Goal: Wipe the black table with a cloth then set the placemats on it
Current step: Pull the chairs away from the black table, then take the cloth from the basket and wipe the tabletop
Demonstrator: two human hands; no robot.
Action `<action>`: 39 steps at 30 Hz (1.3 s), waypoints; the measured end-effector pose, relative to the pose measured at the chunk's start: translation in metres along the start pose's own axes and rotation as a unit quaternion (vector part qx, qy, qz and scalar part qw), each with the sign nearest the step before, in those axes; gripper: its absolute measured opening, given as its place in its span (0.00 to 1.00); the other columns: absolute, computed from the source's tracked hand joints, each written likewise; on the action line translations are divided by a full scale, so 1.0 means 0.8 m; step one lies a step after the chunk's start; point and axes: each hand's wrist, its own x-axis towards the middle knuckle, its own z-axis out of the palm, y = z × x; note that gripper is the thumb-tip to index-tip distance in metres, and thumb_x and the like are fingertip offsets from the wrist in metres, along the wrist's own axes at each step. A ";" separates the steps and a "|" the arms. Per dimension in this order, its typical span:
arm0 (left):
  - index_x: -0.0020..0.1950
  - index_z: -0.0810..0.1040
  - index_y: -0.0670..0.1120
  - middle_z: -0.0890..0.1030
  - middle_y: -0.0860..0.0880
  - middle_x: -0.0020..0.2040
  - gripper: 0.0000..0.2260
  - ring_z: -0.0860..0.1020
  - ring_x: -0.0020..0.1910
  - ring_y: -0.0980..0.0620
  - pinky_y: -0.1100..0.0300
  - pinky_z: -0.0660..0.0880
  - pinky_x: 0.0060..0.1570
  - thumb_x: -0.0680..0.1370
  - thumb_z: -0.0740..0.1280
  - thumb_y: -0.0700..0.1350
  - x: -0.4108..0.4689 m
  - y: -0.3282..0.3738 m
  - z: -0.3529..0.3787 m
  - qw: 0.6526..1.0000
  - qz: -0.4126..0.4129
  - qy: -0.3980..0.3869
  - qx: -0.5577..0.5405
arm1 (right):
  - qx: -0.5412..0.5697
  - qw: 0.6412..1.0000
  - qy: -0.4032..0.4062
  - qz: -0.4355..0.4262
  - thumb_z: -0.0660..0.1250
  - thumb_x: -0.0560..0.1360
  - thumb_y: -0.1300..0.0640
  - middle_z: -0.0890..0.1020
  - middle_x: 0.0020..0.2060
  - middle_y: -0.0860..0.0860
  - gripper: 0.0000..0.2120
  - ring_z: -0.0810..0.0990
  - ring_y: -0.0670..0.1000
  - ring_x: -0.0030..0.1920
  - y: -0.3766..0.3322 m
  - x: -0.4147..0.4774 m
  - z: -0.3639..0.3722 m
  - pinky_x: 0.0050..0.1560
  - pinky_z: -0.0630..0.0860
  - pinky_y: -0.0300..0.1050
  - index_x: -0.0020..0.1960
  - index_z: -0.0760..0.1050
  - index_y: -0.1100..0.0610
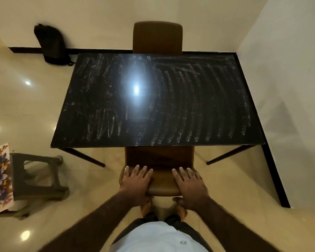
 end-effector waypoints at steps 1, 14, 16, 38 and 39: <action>0.90 0.41 0.56 0.46 0.46 0.91 0.52 0.44 0.89 0.37 0.28 0.39 0.83 0.78 0.66 0.75 -0.005 -0.002 -0.006 1.000 -0.007 0.002 -0.007 | 0.000 1.000 0.008 -0.001 0.66 0.77 0.23 0.46 0.90 0.55 0.59 0.45 0.65 0.89 -0.001 -0.005 -0.004 0.86 0.46 0.66 0.89 0.34 0.46; 0.91 0.50 0.47 0.45 0.40 0.90 0.50 0.45 0.89 0.33 0.21 0.44 0.81 0.79 0.53 0.79 -0.104 0.006 -0.058 0.913 0.024 0.407 -0.001 | 0.021 0.907 0.420 0.030 0.59 0.82 0.25 0.47 0.90 0.59 0.50 0.45 0.64 0.89 -0.068 -0.086 -0.077 0.86 0.49 0.67 0.90 0.52 0.55; 0.91 0.50 0.48 0.43 0.40 0.90 0.50 0.44 0.89 0.33 0.20 0.47 0.80 0.79 0.52 0.80 -0.103 0.004 -0.047 0.922 0.013 0.387 0.004 | 0.021 0.917 0.397 0.034 0.58 0.82 0.24 0.46 0.90 0.57 0.49 0.44 0.63 0.89 -0.074 -0.084 -0.072 0.85 0.52 0.69 0.91 0.50 0.54; 0.91 0.46 0.45 0.41 0.43 0.91 0.48 0.39 0.89 0.38 0.29 0.48 0.83 0.83 0.49 0.77 -0.208 0.082 0.037 0.919 -0.096 0.382 -0.012 | -0.003 0.936 0.350 -0.033 0.50 0.83 0.24 0.39 0.89 0.57 0.50 0.40 0.63 0.89 -0.083 -0.172 -0.008 0.84 0.52 0.64 0.91 0.41 0.54; 0.91 0.46 0.45 0.41 0.43 0.91 0.48 0.40 0.89 0.38 0.29 0.48 0.84 0.83 0.49 0.76 -0.220 0.086 0.050 0.920 -0.102 0.379 -0.016 | -0.002 0.936 0.348 -0.044 0.50 0.82 0.24 0.39 0.89 0.57 0.49 0.39 0.63 0.89 -0.088 -0.181 -0.001 0.84 0.50 0.64 0.91 0.42 0.54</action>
